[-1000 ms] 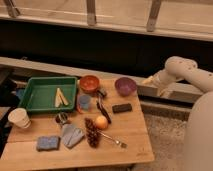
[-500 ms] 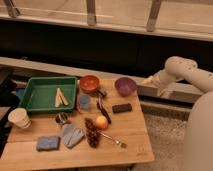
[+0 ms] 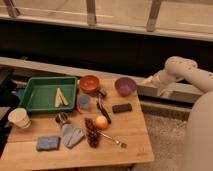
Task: Place apple in purple bowl
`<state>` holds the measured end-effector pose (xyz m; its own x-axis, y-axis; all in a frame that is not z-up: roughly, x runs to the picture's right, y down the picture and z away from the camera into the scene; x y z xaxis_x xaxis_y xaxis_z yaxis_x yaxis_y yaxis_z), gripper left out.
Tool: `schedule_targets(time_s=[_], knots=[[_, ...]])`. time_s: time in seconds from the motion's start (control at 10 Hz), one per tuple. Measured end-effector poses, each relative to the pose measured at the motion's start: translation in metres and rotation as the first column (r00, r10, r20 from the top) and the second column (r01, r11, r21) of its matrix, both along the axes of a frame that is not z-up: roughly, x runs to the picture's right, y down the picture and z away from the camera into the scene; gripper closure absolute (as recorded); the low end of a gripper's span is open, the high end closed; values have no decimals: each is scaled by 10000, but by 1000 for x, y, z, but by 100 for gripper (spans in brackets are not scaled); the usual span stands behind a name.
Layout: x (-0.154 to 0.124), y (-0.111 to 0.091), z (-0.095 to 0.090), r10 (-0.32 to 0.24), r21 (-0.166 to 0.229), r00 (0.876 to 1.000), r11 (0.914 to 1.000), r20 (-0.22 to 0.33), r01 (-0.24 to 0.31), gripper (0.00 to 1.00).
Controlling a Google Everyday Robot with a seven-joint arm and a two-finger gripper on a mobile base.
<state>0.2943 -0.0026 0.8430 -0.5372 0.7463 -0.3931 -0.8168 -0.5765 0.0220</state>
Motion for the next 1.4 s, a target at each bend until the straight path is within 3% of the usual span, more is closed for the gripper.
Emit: schedule_targets(time_s=[0.5,0.7,1.1,1.4], knots=[[0,0,0,5,1,10000,10000,3,-5,29],[-6,0,-4,7,52,9994,10000,336,-9,29],[-64,34,-39,-1093,284,9836,9939,1437,1063,29],[-123,73,-67,-2316,662,9551,9726,1845,2231,29]])
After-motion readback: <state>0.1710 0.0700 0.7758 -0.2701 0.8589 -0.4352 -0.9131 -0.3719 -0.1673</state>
